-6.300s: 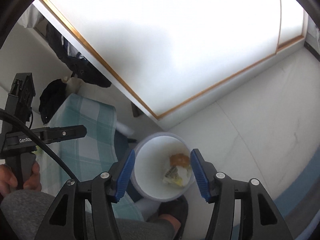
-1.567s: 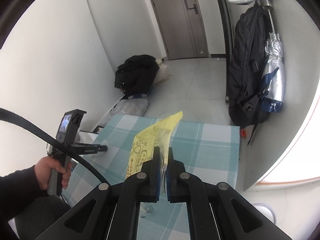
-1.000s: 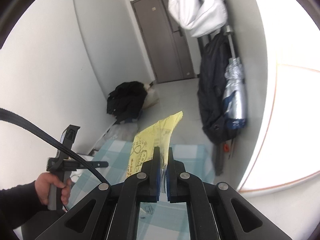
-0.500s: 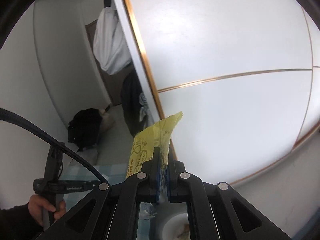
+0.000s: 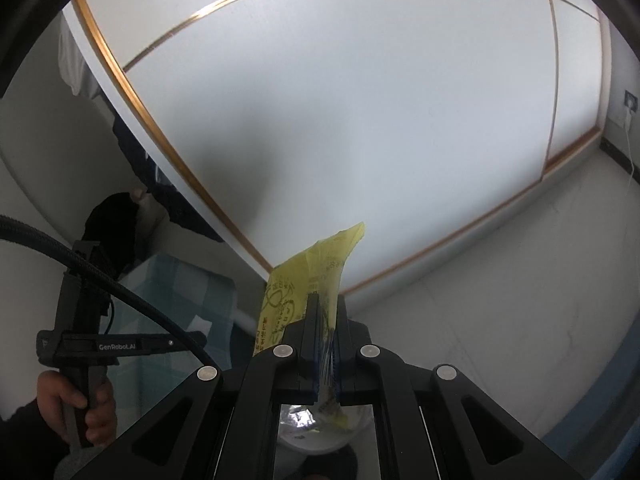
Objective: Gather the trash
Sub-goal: 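Carry the yellow bag and foam strip over the white bin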
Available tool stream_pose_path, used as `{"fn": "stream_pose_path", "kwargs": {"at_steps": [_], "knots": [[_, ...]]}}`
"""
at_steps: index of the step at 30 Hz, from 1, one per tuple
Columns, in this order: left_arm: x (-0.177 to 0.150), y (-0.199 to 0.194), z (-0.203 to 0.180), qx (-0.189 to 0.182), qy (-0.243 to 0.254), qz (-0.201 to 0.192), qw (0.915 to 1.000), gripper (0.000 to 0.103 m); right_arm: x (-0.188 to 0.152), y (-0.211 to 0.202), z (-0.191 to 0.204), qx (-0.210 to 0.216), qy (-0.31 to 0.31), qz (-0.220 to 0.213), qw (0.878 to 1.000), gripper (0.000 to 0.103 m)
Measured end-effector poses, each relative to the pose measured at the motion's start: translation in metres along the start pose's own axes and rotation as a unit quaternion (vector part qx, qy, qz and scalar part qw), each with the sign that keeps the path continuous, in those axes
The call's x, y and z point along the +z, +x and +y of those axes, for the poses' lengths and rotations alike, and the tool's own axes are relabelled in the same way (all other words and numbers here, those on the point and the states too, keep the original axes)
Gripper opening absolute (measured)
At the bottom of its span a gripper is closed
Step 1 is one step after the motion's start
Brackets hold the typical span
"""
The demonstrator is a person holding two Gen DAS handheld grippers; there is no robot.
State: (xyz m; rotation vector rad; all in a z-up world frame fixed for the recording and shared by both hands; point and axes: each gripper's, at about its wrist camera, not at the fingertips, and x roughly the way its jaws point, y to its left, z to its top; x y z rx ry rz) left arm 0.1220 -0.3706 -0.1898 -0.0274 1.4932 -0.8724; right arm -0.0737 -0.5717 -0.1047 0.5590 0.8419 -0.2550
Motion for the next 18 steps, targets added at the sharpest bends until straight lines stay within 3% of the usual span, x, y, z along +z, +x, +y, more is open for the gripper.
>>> {"fn": "stream_pose_path", "kwargs": {"at_steps": [9,18], "knots": [[0.013,0.06,0.013,0.01,-0.02,0.074,0.997,0.008,-0.048,0.091,-0.012,-0.007,0.013,0.1,0.995,0.004],[0.012,0.089,0.019,0.035,-0.051,0.123,0.9905,0.009,-0.083,0.158,-0.005,-0.01,0.018,0.171,0.985,0.004]]}}
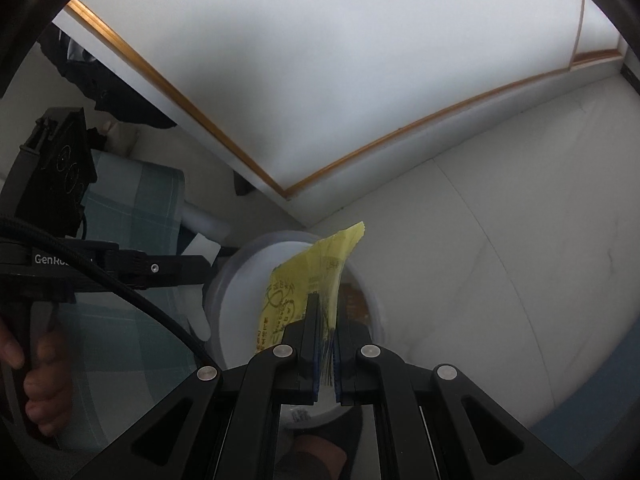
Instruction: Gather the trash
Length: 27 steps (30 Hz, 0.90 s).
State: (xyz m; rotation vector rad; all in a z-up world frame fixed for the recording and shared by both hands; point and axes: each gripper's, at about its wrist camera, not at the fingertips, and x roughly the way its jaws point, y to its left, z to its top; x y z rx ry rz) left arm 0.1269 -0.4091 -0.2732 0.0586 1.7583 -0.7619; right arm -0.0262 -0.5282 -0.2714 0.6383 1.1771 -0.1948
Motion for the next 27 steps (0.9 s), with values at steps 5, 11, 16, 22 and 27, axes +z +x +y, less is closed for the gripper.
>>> {"fn": "stream_pose_path", "kwargs": {"at_steps": [5,11,16,22,27], "knots": [[0.004,0.008,0.002,0.018,-0.009,0.018,0.9997,0.011,0.002,0.036,0.015,-0.001,0.003,0.027,1.0,0.008],[0.008,0.016,0.004,0.042,-0.021,0.037,0.9982,0.018,-0.006,0.058,0.013,0.012,0.024,0.057,0.998,0.013],[0.009,0.005,0.001,0.066,-0.011,0.022,0.9975,0.048,-0.009,0.058,0.019,0.015,0.009,0.068,0.998,0.036],[0.004,-0.024,-0.011,0.103,0.012,-0.012,0.9945,0.071,-0.013,0.025,0.006,0.023,0.018,0.058,0.998,0.037],[-0.017,-0.06,-0.031,0.131,0.052,-0.056,0.9884,0.077,-0.01,-0.015,0.004,0.02,0.014,0.027,0.999,0.051]]}}
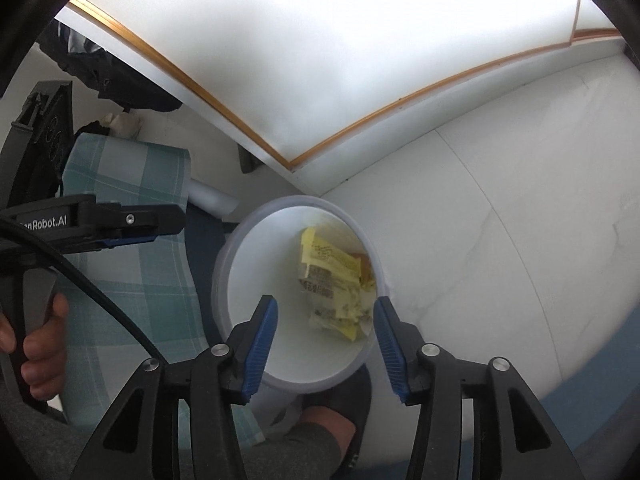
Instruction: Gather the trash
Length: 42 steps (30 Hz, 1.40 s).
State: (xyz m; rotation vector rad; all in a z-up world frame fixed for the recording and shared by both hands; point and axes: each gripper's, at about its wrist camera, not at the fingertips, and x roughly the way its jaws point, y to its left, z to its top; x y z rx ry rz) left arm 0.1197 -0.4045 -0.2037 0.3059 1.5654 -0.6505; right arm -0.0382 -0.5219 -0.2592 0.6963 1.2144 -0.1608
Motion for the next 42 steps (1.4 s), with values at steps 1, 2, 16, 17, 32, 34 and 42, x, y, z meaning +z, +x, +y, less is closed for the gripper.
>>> {"fn": "stream_pose_path", "kwargs": {"at_steps": [1,2,16,17,32,34,42], "knots": [[-0.003,-0.006,-0.001,0.004,0.0,-0.01,0.9999,0.077,0.001,-0.005,0.001,0.003,0.0,-0.005,1.0,0.051],[-0.008,-0.017,-0.002,0.01,0.002,-0.023,0.9997,0.077,0.002,-0.013,0.002,0.008,-0.001,-0.01,1.0,0.053],[-0.055,-0.106,-0.024,0.061,0.034,-0.124,0.9898,0.085,0.006,-0.086,0.027,0.024,-0.019,-0.051,0.998,0.071],[-0.058,-0.11,-0.024,0.061,0.034,-0.127,0.9894,0.085,0.005,-0.089,0.027,0.025,-0.019,-0.051,0.998,0.072],[-0.075,-0.135,-0.025,0.066,0.024,-0.155,0.9854,0.085,-0.007,-0.124,0.045,0.024,-0.031,-0.071,0.997,0.079],[-0.075,-0.134,-0.024,0.062,0.02,-0.153,0.986,0.085,-0.006,-0.123,0.045,0.02,-0.031,-0.072,0.997,0.079],[-0.078,-0.133,-0.026,0.055,0.024,-0.149,0.987,0.085,-0.006,-0.123,0.043,0.018,-0.026,-0.07,0.997,0.079]]}}
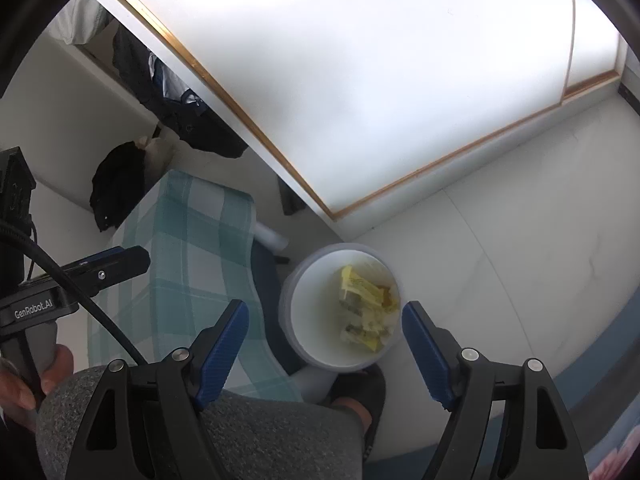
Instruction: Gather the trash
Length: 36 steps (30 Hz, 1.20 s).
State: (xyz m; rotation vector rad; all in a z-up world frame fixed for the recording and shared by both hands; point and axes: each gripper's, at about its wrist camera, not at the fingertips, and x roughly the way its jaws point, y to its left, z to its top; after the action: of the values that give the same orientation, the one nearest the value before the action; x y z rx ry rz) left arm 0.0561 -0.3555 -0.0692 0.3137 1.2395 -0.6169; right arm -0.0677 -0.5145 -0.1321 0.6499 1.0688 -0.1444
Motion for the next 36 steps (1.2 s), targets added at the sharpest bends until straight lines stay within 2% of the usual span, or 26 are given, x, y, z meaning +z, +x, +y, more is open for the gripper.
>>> {"fn": "stream_pose_path", "kwargs": {"at_steps": [8,22,29,36], "knots": [[0.0008,-0.0034,0.0022,0.004,-0.005,-0.011,0.9999,0.085,0.0001,-0.0014,0.0006,-0.002,0.002,0.0,1.0,0.079],[0.0,-0.0021,-0.0031,-0.005,0.009,-0.003,0.9999,0.085,-0.0003,0.0033,-0.0022,-0.011,0.006,0.004,1.0,0.079],[0.001,-0.0003,0.0006,-0.018,0.0,-0.004,0.9998,0.085,0.0007,0.0026,-0.0023,-0.01,0.01,0.0,1.0,0.079],[0.0006,0.0002,0.0014,-0.014,0.001,-0.006,0.9999,0.085,0.0012,0.0054,-0.0007,-0.009,0.008,0.001,1.0,0.079]]}}
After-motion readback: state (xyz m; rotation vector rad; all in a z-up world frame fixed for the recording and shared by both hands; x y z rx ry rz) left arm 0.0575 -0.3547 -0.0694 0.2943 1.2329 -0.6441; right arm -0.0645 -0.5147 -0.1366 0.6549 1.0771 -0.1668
